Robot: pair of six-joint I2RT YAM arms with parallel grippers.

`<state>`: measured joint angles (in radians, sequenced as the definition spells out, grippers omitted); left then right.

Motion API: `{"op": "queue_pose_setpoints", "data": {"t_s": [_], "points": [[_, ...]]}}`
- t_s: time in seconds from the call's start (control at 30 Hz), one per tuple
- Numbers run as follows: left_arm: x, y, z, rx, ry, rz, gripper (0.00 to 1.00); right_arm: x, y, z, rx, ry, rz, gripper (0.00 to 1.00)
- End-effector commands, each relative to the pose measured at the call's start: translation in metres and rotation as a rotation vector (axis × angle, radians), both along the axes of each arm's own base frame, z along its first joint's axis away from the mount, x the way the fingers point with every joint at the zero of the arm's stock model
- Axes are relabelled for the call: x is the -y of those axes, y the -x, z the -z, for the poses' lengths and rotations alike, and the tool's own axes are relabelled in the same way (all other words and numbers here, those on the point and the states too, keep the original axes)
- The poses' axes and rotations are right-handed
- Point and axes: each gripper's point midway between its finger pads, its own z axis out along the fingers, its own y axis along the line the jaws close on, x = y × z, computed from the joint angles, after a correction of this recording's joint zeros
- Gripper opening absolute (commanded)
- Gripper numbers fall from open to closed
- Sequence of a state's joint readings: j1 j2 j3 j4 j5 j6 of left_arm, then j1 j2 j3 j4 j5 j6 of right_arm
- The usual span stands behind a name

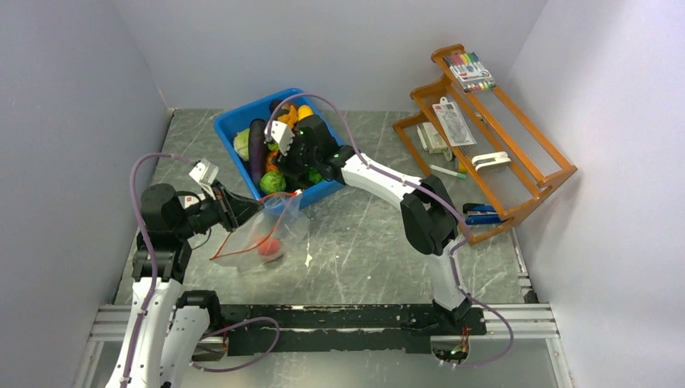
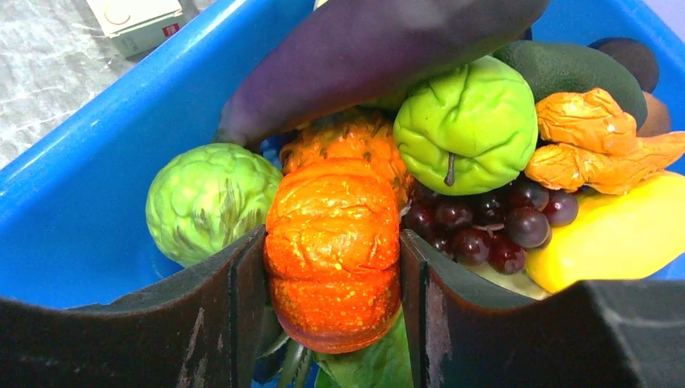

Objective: Place the food in the zip-top bag and seal the zipper
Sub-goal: Pick up the fake fruit from the bin.

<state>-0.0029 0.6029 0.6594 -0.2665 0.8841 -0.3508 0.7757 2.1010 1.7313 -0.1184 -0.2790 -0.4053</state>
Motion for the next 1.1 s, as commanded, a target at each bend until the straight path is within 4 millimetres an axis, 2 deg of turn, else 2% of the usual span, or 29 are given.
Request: {"op": "queue_pose_setpoints", "data": {"t_s": [0.0,0.07,0.13,0.23,0.63,0.9,1.07], "points": [[0.000,0.001,-0.005,0.033,-0.002,0.010,0.07,0.001,0.002,-0.035,0.052,-0.063,0.008,0.47],[0.000,0.001,-0.005,0.033,-0.003,0.006,0.07,0.002,0.002,-0.037,0.054,-0.075,0.020,0.45],[0.000,0.001,-0.005,0.032,-0.004,0.005,0.07,0.005,0.004,-0.053,0.069,-0.104,0.032,0.44],[-0.001,0.000,-0.004,0.030,-0.004,0.002,0.07,0.009,0.006,-0.064,0.080,-0.133,0.044,0.42],[-0.001,-0.001,-0.004,0.024,-0.004,-0.003,0.07,0.031,0.016,-0.096,0.081,-0.214,0.115,0.40],[-0.001,-0.005,-0.004,0.026,0.004,-0.006,0.07,0.055,0.038,-0.128,0.053,-0.289,0.155,0.39],[0.002,-0.011,-0.010,0.004,0.057,-0.009,0.07,0.076,0.053,-0.150,0.053,-0.318,0.194,0.38]]}}
